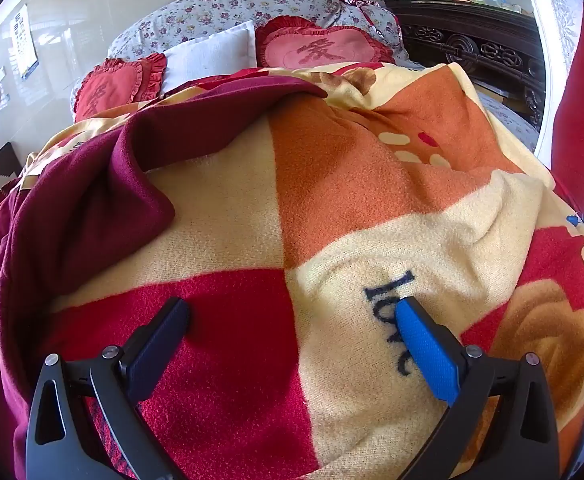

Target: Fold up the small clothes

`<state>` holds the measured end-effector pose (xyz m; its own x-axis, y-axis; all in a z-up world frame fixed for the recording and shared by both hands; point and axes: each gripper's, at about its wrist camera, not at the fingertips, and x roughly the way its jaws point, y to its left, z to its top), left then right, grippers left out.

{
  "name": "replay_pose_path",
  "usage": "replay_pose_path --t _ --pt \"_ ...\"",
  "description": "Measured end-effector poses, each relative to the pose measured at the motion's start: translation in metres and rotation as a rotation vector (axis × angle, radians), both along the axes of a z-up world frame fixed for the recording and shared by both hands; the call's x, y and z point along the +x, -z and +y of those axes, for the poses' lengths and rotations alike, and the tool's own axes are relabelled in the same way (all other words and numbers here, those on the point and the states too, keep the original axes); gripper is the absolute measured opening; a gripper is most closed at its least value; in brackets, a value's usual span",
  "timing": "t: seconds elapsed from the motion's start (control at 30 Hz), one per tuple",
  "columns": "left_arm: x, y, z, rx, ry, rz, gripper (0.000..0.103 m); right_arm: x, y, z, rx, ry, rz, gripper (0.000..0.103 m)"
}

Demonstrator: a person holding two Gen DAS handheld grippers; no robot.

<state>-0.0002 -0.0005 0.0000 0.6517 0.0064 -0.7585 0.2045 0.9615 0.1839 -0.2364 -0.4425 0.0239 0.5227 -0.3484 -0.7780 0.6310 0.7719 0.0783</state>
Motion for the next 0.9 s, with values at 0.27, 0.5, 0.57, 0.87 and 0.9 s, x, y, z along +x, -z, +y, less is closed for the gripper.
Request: replay_pose_path --t 0.27,0.5,0.57,0.87,0.9 --pt "0.000 0.000 0.000 -0.008 0.000 0.003 0.103 0.000 -0.001 -0.001 -0.005 0.001 0.012 0.088" --pt "0.000 -0.002 0.003 -0.011 0.006 0.020 0.103 -0.003 -0.033 0.034 -0.099 0.012 0.176 0.070" --pt "-0.003 -0.007 0.007 -0.030 0.015 0.050 0.103 -0.010 -0.049 0.049 -0.123 -0.005 0.149 0.070" --pt "-0.056 -0.058 0.015 -0.053 0.119 -0.025 0.103 -0.039 -0.111 0.118 -0.150 -0.092 0.084 0.070" --pt "-0.064 -0.065 0.014 -0.063 0.132 -0.032 0.103 -0.041 -0.117 0.125 -0.159 -0.095 0.077 0.071"
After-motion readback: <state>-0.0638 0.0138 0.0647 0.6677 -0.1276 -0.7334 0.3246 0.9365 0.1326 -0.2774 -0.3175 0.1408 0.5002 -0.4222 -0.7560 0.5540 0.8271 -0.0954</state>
